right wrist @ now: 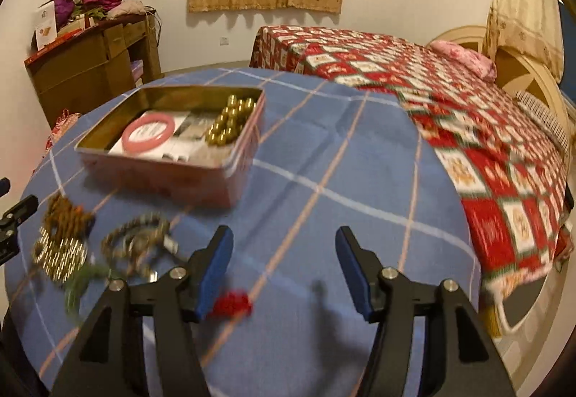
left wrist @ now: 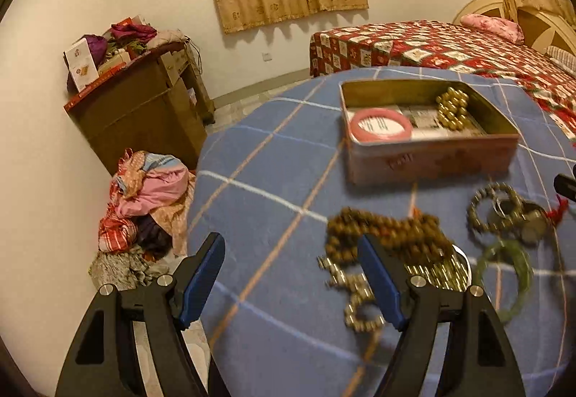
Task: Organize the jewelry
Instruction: 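Withdraw both tools from the tin toward the remaining jewelry, then grasp the red cord with the right tool while the left tool grasps the brown wooden beads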
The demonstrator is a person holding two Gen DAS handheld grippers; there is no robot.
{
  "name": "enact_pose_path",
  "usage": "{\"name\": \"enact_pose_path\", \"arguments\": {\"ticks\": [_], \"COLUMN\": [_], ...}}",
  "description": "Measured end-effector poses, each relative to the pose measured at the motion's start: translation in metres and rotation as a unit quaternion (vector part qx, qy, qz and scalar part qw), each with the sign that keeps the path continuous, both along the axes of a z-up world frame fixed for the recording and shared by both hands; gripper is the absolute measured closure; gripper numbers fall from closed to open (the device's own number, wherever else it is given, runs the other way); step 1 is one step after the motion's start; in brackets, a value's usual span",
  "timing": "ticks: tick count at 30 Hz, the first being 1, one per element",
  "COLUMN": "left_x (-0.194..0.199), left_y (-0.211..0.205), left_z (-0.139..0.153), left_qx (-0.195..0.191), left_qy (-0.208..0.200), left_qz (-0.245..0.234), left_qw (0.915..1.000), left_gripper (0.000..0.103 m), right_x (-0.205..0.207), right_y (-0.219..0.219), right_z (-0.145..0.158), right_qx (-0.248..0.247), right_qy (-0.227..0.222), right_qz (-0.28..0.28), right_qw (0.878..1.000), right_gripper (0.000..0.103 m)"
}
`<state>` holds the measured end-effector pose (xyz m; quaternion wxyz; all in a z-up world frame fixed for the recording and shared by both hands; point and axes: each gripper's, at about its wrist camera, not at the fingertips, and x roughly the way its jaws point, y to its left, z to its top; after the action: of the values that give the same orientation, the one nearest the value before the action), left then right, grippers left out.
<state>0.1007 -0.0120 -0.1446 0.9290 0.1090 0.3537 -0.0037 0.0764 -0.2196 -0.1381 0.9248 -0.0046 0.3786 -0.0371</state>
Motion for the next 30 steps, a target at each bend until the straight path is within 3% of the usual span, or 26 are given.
{"name": "enact_pose_path", "arguments": {"ticks": [6, 14, 17, 25, 28, 29, 30], "left_x": [-0.011, -0.015, -0.018, -0.020, -0.021, -0.021, -0.021], "left_y": [0.002, 0.018, 0.025, 0.016, 0.014, 0.014, 0.013], "left_z": [-0.018, -0.013, -0.016, -0.022, -0.023, -0.022, -0.022], "left_qx": [0.002, -0.010, -0.021, -0.023, -0.026, -0.025, -0.024], "left_qy": [0.016, 0.005, 0.005, 0.011, 0.014, 0.014, 0.015], "left_qz": [0.003, 0.022, 0.029, 0.013, 0.009, 0.008, 0.008], "left_qw": [0.9999, 0.9997, 0.9993, 0.9996, 0.9995, 0.9995, 0.9996], "left_gripper": [0.027, 0.027, 0.027, 0.027, 0.027, 0.027, 0.027], "right_x": [-0.014, -0.023, -0.028, -0.025, -0.022, -0.020, -0.020], "right_y": [0.005, 0.010, 0.007, 0.023, 0.022, 0.021, 0.021], "right_z": [-0.005, -0.011, -0.011, -0.024, -0.027, -0.029, -0.029], "right_qx": [0.009, 0.006, 0.026, 0.012, 0.016, 0.019, 0.022], "right_qy": [0.001, 0.001, 0.006, 0.014, 0.017, 0.021, 0.023], "right_qz": [0.025, 0.042, 0.049, 0.075, 0.077, 0.080, 0.082], "right_qw": [1.000, 0.999, 0.998, 0.997, 0.997, 0.996, 0.996], "right_gripper": [0.041, 0.041, 0.041, 0.041, 0.057, 0.069, 0.090]}}
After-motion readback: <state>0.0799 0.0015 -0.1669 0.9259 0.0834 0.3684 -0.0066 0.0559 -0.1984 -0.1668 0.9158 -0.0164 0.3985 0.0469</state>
